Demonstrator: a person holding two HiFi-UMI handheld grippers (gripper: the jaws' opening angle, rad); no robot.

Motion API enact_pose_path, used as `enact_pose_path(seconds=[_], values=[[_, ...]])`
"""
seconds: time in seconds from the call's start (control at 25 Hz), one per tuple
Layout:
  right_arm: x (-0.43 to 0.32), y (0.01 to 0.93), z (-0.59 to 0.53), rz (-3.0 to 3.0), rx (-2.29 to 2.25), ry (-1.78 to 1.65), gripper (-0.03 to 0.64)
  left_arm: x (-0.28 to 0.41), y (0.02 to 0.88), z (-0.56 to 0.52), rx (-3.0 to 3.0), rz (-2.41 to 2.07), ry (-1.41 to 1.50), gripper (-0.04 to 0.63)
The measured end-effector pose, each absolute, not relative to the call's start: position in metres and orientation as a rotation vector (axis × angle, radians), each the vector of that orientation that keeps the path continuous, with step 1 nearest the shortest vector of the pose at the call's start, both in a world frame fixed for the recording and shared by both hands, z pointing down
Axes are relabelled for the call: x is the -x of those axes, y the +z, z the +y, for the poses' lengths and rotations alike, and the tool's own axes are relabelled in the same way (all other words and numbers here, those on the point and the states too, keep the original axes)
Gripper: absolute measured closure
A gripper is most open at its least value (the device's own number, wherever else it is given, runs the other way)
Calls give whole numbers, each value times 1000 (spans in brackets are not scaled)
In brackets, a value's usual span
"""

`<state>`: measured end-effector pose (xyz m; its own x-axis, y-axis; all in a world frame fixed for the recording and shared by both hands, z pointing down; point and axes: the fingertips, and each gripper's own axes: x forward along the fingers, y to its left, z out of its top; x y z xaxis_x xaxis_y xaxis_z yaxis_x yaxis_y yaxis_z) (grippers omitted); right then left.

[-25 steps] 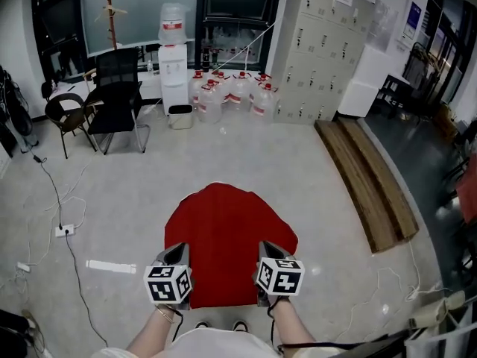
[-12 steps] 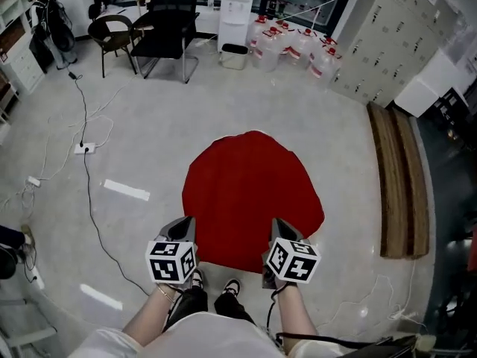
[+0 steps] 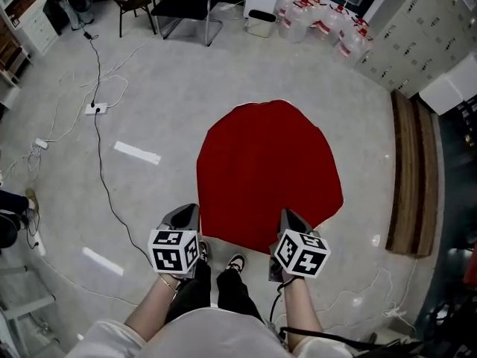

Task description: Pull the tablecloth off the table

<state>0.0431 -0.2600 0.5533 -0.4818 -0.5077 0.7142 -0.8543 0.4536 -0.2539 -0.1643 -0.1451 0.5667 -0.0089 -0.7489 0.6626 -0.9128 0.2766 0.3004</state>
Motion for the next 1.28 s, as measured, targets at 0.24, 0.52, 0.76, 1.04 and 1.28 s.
enact_pose_path(seconds=[0.24, 0.52, 0.76, 1.04, 1.28], values=[[-47, 563, -248, -2148, -1085, 815, 592, 165, 578, -131, -1528, -1791, 334, 580], [-47, 590, -230, -2089, -1035, 839, 592, 150, 616, -99, -1470, -1689, 287, 577], [-43, 611, -216, -2057, -1010, 830, 592, 143, 646, -83, -1443, -1640, 248, 547], [-50, 622, -211, -2033, -1001, 818, 592, 130, 671, -78, -1454, -1567, 227, 442], [-52, 632, -207, -2023, -990, 820, 592, 120, 697, -70, -1526, -1504, 307, 361]])
